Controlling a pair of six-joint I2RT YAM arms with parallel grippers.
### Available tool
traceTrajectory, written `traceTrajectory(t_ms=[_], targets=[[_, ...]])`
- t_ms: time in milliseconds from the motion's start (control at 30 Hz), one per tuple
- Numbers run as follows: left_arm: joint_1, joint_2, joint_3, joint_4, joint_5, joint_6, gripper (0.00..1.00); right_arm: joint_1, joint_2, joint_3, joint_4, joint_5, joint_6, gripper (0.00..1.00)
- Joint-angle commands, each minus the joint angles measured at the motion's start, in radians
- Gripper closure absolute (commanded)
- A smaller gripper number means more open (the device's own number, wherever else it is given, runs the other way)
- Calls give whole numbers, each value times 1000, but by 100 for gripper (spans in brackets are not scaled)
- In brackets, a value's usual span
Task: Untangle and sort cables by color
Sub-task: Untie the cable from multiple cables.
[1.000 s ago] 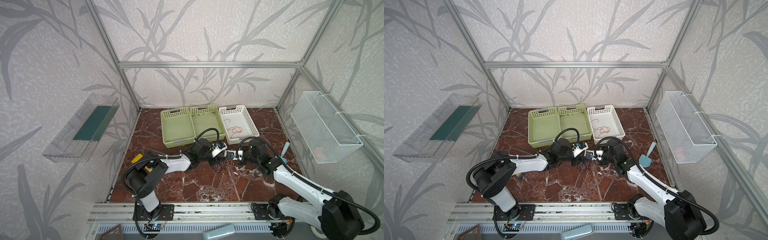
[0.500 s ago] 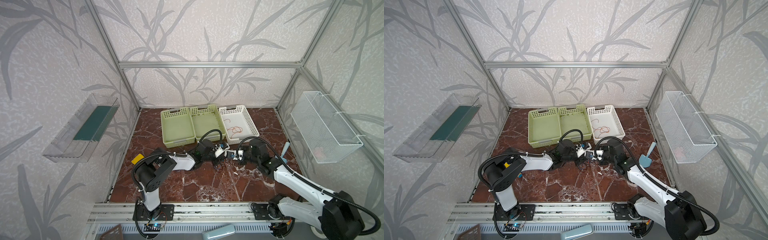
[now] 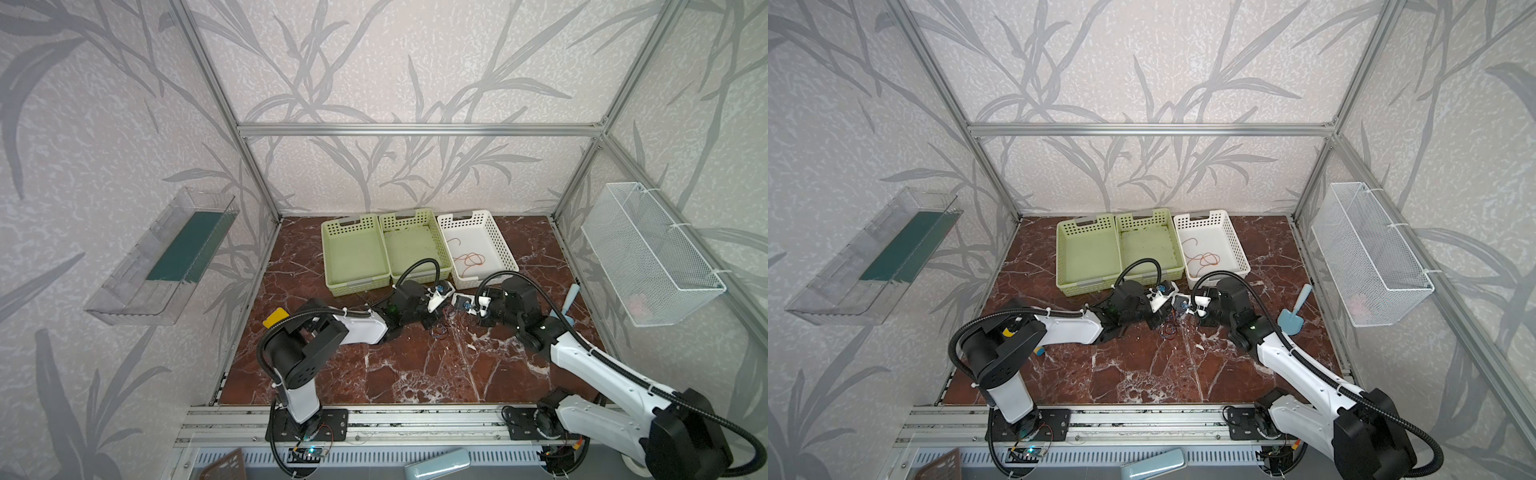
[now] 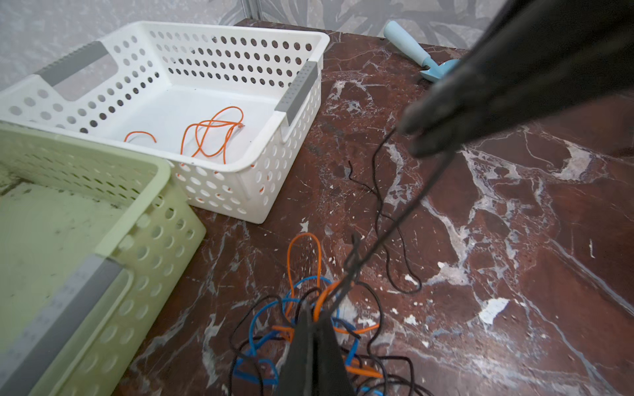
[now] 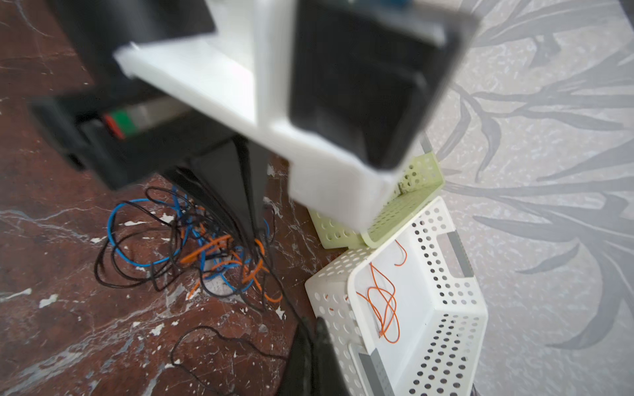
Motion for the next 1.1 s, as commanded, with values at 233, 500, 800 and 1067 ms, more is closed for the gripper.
traceTrajectory(t_ms=[233,500,800,1067], targets=[[10,-214,-154,1,-67,-34,100,-90,-3,12,18,151,232,100],[35,-274,-189,-37,-294,-103,100,-97,-5,16,-14,215,263,100],[116,-343,-212,-123,-513,-225,100,-152,-36,14,-57,341,332,100],[175,-370,-245,-167,-608,-283,100,-238,-98,-9,-98,447,423,100]])
